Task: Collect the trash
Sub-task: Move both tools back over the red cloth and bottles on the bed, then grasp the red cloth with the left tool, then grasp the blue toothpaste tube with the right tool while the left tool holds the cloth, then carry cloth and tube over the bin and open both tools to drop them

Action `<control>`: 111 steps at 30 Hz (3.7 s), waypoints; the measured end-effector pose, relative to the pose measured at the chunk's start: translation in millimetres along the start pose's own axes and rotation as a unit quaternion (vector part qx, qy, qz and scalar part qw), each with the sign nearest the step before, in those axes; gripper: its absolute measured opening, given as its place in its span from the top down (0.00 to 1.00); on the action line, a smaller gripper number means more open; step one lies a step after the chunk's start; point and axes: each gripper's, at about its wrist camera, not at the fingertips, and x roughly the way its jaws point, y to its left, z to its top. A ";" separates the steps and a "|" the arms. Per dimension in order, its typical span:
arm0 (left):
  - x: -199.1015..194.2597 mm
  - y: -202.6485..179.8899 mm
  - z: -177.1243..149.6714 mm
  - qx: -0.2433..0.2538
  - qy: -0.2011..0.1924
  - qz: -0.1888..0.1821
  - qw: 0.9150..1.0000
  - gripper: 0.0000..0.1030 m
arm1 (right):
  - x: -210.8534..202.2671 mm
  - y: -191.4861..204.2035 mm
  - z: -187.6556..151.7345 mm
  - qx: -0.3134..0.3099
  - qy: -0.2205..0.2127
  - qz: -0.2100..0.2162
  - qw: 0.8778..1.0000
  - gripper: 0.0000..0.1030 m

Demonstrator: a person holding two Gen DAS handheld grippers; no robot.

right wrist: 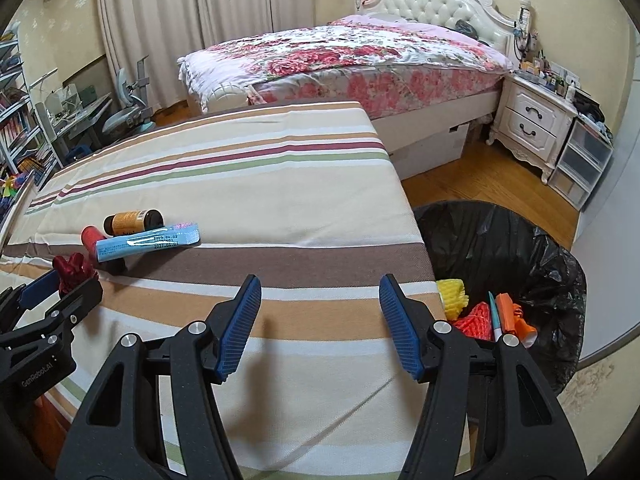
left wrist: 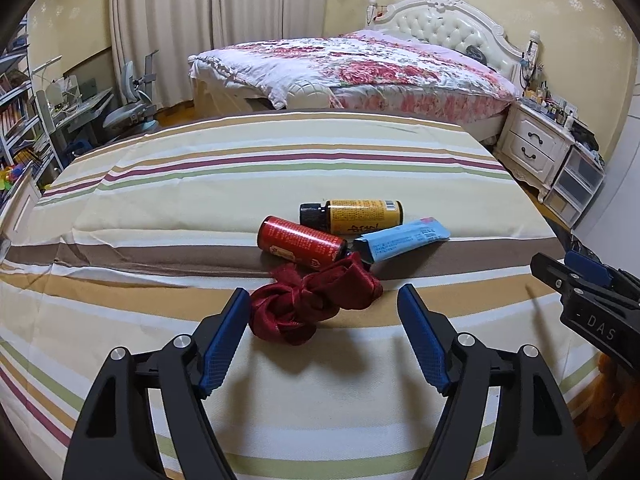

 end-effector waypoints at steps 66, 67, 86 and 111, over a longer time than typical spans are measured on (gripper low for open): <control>-17.6 116.9 -2.8 -0.082 -0.024 0.036 0.996 0.67 | 34.4 95.9 29.9 -0.083 0.030 0.044 0.995 0.42; -17.6 117.0 -2.6 -0.082 -0.025 0.037 0.996 0.67 | 36.1 98.5 28.0 -0.087 0.034 0.045 0.995 0.43; -18.1 114.3 -4.7 -0.081 -0.027 0.035 0.996 0.67 | 34.9 91.4 15.4 -0.092 0.032 0.028 0.995 0.81; -36.3 58.3 7.2 -0.037 -0.053 -0.015 0.998 0.72 | -2.6 22.8 11.3 -0.031 -0.009 -0.002 0.999 0.82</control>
